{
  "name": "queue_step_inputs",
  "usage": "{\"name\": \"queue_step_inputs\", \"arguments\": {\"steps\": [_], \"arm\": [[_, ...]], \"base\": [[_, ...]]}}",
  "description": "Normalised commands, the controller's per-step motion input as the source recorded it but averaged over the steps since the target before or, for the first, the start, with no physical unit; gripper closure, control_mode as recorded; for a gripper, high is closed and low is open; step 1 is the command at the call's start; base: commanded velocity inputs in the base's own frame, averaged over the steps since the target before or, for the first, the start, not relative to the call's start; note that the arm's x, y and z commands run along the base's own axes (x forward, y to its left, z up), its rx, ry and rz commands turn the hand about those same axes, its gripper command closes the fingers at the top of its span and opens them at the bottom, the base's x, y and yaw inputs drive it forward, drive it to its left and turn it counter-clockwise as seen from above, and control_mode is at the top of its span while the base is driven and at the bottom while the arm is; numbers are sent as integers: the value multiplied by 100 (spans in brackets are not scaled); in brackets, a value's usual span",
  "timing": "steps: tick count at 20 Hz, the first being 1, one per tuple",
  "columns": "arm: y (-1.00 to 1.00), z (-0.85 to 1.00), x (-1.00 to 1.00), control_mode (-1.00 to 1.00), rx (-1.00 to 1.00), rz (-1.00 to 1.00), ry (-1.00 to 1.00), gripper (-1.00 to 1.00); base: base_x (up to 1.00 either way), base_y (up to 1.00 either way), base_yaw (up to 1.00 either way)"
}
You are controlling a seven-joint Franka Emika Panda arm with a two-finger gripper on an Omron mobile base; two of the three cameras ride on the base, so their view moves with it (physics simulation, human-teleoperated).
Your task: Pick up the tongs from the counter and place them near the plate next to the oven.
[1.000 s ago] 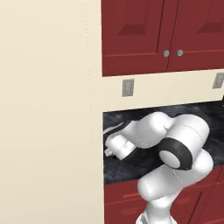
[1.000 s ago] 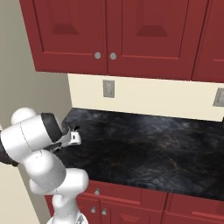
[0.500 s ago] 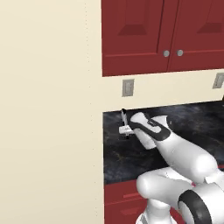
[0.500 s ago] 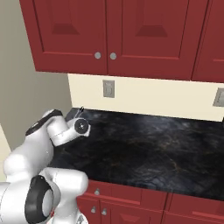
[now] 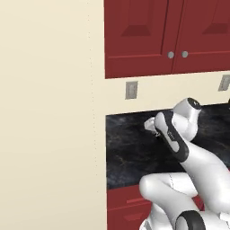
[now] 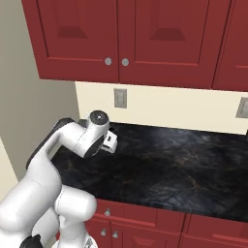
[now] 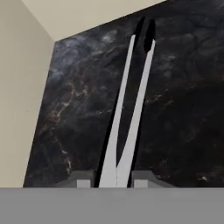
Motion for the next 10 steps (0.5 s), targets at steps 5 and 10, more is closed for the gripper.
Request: {"name": "queue_step_inputs", "arguments": {"steps": [5, 10], "arm": [[-63, -45, -38, -100, -42, -13, 30, 100], [-18, -55, -20, -100, -29, 0, 22, 100]], "base": [[0, 0, 0], [0, 0, 0]]}}
